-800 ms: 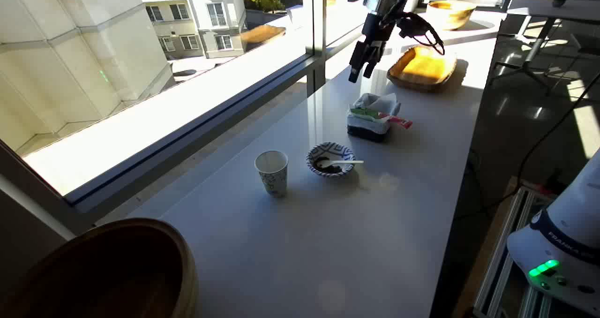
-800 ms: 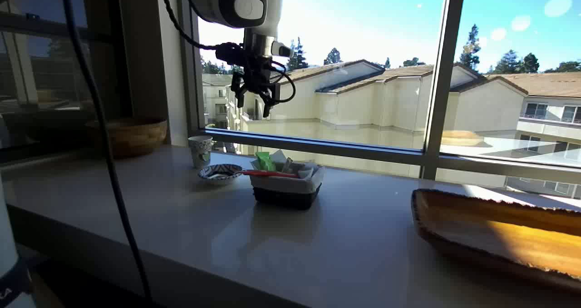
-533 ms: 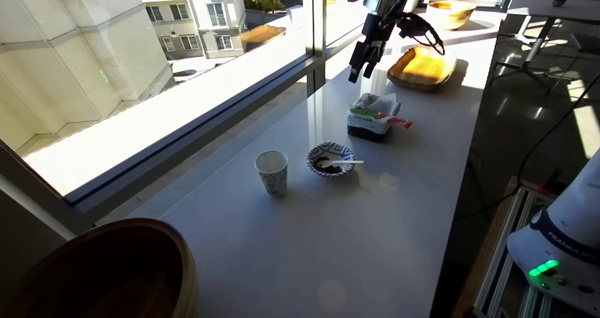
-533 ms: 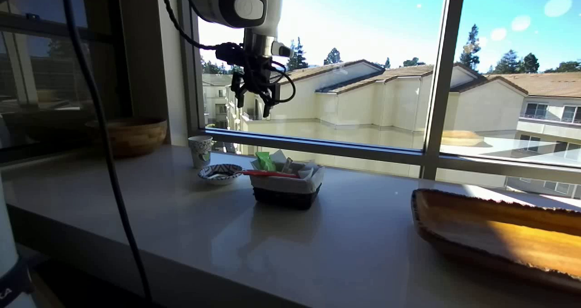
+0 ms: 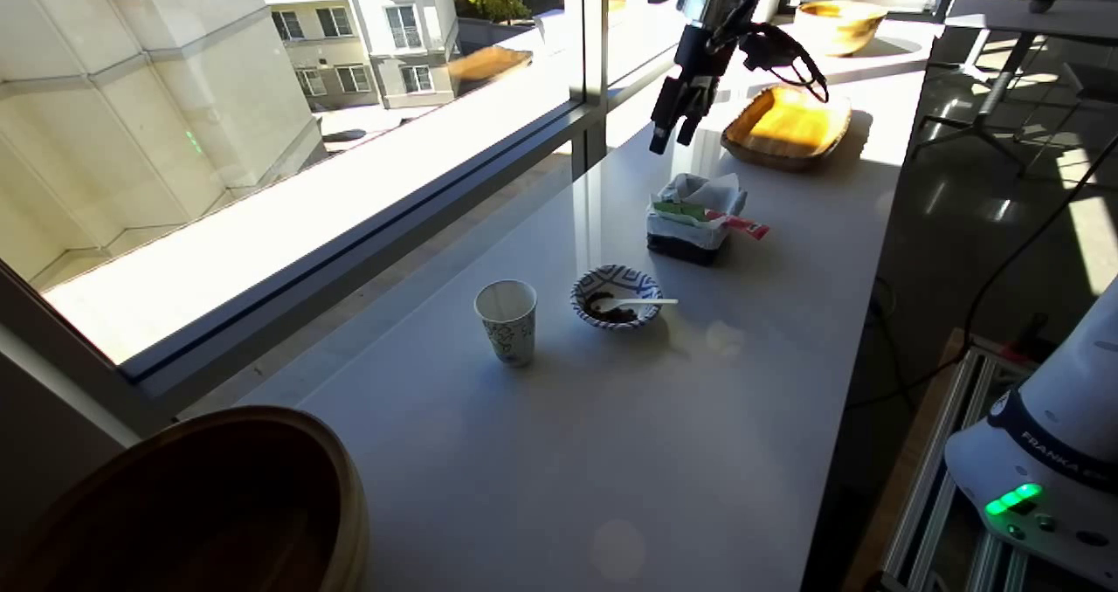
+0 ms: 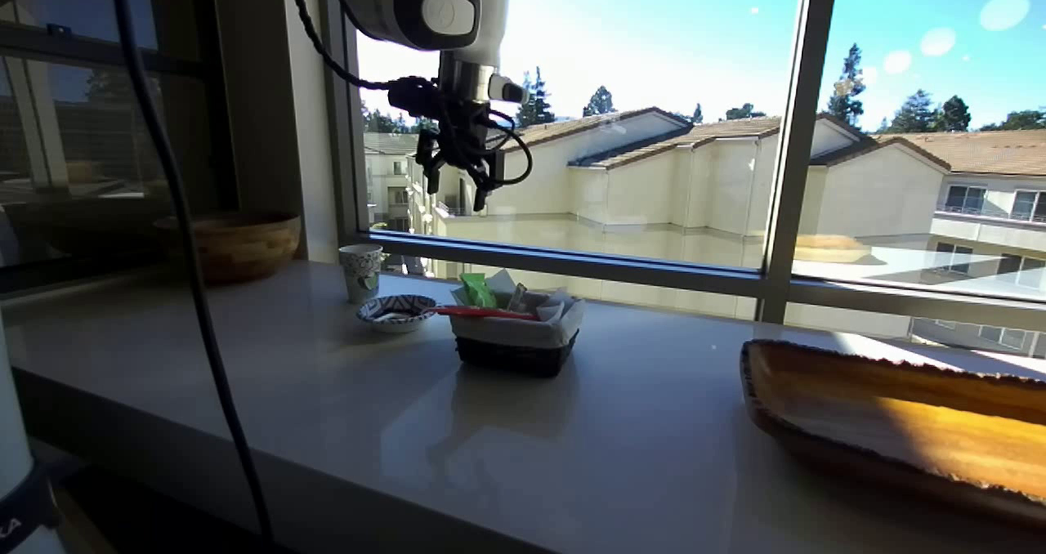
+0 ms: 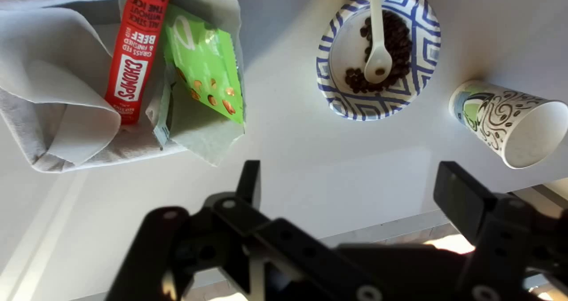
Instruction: Remove a sachet from the basket
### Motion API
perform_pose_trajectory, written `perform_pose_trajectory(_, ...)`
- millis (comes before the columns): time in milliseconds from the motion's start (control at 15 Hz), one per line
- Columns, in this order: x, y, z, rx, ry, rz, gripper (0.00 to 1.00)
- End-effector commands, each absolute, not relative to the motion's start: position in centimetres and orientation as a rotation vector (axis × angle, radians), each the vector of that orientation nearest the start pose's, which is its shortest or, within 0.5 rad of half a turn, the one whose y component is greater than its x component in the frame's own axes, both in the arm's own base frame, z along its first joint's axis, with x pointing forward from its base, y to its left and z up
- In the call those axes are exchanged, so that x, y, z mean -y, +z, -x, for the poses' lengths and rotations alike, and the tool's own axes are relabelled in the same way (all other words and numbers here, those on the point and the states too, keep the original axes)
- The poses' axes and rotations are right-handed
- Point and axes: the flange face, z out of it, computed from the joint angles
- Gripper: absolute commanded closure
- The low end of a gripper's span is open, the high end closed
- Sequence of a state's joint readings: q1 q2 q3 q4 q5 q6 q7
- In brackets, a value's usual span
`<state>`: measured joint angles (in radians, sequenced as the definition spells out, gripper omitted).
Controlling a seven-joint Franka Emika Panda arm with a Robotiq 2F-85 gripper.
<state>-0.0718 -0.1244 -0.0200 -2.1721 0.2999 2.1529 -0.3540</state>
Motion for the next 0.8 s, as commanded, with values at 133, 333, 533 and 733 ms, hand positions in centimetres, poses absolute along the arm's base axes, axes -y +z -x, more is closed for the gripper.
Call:
perform_pose_trajectory(133,3.6,45.9,-52.0,0.159,-0.232,2.897,0.00)
perform_pose_trajectory(333,3.6,45.9,-52.0,0.159,-0.232,2.897,0.00)
perform_pose_trajectory(533,4.6,45.4,-52.0,0.135,-0.225,2.895,0.00)
perform_pose_trajectory(733,6.8,44.7,-51.8,0.108,-0.229,2.868,0.00)
